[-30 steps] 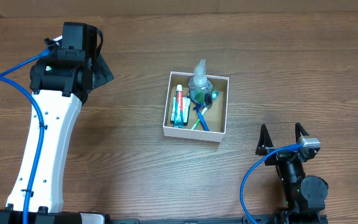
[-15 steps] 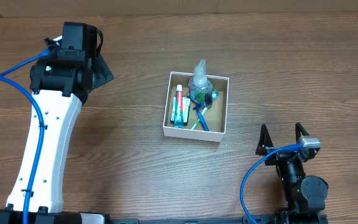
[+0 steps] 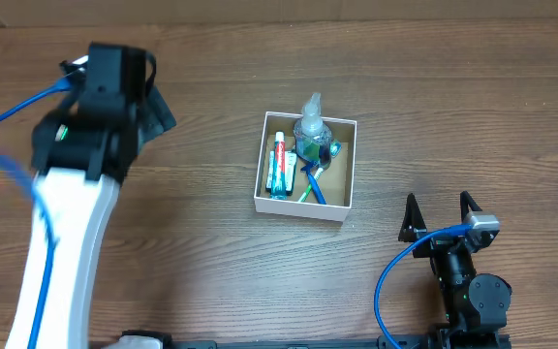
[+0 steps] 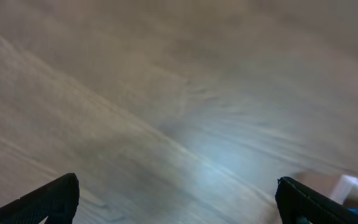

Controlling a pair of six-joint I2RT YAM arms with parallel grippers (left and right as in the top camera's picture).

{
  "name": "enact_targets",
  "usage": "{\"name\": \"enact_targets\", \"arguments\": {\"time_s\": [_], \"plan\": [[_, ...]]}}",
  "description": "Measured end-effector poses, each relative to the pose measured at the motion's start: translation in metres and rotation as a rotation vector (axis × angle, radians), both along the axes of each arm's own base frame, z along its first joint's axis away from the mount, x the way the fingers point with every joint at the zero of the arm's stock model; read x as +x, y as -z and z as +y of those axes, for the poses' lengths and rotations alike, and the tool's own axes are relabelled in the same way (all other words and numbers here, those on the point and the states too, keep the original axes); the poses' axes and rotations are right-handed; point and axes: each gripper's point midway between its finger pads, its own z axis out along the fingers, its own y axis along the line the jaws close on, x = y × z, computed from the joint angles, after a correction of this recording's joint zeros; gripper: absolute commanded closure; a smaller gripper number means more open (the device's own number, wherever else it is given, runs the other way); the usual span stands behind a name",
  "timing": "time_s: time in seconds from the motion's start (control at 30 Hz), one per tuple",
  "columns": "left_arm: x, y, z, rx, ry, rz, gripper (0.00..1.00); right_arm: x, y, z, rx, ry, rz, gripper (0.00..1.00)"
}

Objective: Pack container

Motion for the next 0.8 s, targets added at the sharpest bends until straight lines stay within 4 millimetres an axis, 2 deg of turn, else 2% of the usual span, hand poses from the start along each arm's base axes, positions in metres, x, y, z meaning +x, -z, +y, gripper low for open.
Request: {"name": "enact_targets", "arguments": {"time_s": [0.13,0.23,0.4,0.47,0.67,0.8], "plan": [[-0.047,-0.064,-0.005,-0.038,0.043,-0.219,0.0,0.0,0.0,0.0,0.0,0.0,0.0,0.0],[-0.099,-0.11,0.003,-0.072,0.049,-0.409,0.0,0.0,0.0,0.0,0.0,0.0,0.0,0.0],[-0.179,-0.154,0.02,-0.118,0.047,-0.661,0.0,0.0,0.0,0.0,0.0,0.0,0.0,0.0],[-0.201,-0.161,0.024,-0.129,0.047,-0.722,0.0,0.0,0.0,0.0,0.001,0.0,0.001,0.0],[-0.284,-0.176,0.041,-0.17,0.045,-0.955,0.0,0.0,0.0,0.0,0.0,0.0,0.0,0.0],[-0.322,-0.176,0.049,-0.189,0.044,-1.06,0.0,0.0,0.0,0.0,0.0,0.0,0.001,0.0]]}}
